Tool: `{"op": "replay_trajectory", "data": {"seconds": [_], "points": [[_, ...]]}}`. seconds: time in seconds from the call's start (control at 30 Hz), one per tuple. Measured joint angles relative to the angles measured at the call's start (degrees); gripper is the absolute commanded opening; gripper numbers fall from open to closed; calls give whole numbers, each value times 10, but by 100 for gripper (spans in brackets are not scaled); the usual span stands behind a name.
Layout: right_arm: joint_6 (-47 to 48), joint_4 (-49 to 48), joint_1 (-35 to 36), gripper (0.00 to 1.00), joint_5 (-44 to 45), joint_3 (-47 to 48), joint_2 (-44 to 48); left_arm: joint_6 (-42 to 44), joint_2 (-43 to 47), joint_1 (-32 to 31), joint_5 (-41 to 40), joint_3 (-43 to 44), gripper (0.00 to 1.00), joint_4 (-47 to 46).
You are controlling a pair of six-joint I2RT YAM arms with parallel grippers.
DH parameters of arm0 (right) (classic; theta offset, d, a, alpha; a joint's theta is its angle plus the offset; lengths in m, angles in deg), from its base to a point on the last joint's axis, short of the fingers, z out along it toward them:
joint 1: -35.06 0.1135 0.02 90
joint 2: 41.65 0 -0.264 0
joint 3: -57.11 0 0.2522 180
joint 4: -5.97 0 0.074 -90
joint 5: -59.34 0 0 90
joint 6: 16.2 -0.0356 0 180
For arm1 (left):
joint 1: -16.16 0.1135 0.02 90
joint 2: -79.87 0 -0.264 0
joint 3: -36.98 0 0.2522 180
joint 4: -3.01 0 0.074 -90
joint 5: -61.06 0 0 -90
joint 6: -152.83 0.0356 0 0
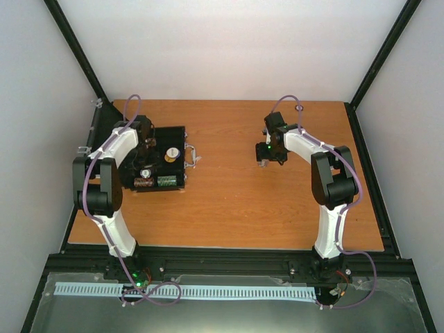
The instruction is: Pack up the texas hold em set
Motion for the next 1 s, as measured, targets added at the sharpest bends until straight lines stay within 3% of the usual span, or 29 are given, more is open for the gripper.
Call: {"op": "replay_trajectory", "data": {"seconds": [0.3,0.33,0.4,0.43,0.73,1.0], "points": [[0,0,0,74,2,-1,0,11,-21,-1,12,-3,59,-30],[0,0,0,74,3,-1,0,12,-23,-1,12,-3,45,-32],[0,0,0,74,4,-4,0,15,-26,-1,12,-5,8,-37],[0,-1,0,74,5,-6,0,16,-26,-1,15,-8,2,-39],[2,0,0,74,10,-13,0,38,-18,-1,23,-12,1,-42],[2,0,0,74,10,-13,0,101,66,-1,113,-39,1,-66]]}}
